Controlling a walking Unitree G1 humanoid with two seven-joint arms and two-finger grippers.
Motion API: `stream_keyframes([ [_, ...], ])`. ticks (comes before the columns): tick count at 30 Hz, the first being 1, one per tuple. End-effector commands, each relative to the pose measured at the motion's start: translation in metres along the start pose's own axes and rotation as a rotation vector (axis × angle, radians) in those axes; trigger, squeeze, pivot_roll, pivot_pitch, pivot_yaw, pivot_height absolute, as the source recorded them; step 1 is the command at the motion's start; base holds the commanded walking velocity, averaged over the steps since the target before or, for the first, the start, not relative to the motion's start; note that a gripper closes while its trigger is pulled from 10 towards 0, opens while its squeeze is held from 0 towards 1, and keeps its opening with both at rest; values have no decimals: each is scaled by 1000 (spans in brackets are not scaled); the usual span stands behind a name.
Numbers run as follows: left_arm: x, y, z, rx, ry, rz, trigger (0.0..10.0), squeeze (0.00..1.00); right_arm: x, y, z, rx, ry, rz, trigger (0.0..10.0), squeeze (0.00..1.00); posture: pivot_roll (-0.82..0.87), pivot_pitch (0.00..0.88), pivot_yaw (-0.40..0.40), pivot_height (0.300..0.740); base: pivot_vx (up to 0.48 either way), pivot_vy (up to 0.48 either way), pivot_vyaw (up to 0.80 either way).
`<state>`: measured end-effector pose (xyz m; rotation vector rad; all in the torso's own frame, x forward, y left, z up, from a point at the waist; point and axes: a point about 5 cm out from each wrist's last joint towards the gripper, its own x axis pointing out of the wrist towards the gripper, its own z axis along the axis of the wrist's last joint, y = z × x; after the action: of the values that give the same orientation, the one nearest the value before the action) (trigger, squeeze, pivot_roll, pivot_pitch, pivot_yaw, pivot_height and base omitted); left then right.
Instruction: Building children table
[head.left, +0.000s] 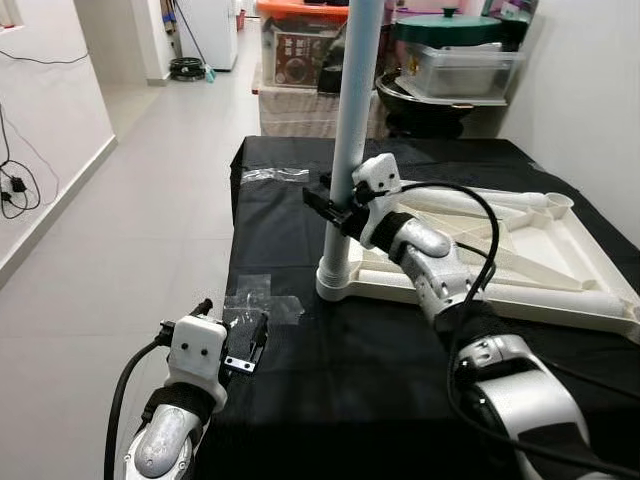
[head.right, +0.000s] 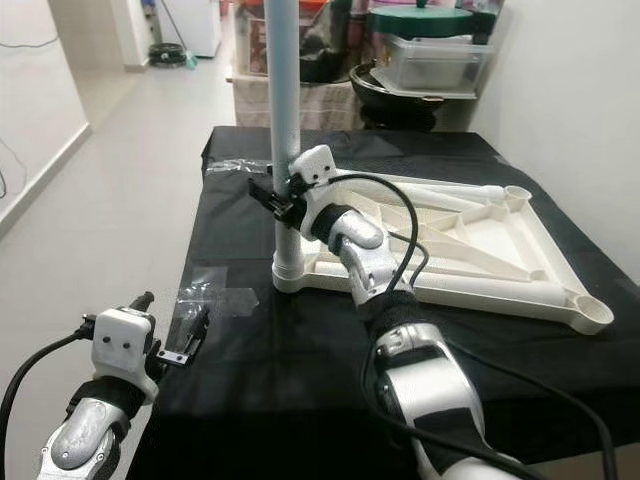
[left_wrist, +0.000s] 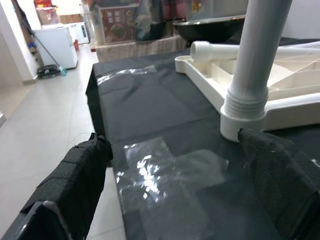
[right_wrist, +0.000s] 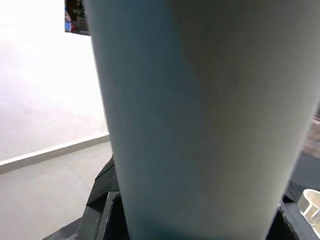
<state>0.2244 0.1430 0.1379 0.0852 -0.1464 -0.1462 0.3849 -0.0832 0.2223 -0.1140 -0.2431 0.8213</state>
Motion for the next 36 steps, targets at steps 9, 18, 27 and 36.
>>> stream_keyframes([
  [9, 2, 7, -2, -19, 15, 35, 10000, 0, -28, 24, -49, 223, 214, 171, 10000, 0, 130, 0, -92, 740, 0, 0, 0],
  [18, 5, 8, -4, -33, 20, 41, 10000, 0, -43, 40, -29, 285, 216, 399, 10000, 0, 106, 0, -78, 740, 0, 0, 0],
  [27, 5, 15, -8, -25, 32, 48, 10000, 0, -45, 39, -34, 256, 217, 363, 10000, 0, 110, 0, -82, 740, 0, 0, 0],
  [36, -12, 50, -21, 30, 107, 120, 10000, 0, -38, 27, -38, 314, 234, 209, 10000, 0, 129, 0, -101, 740, 0, 0, 0],
])
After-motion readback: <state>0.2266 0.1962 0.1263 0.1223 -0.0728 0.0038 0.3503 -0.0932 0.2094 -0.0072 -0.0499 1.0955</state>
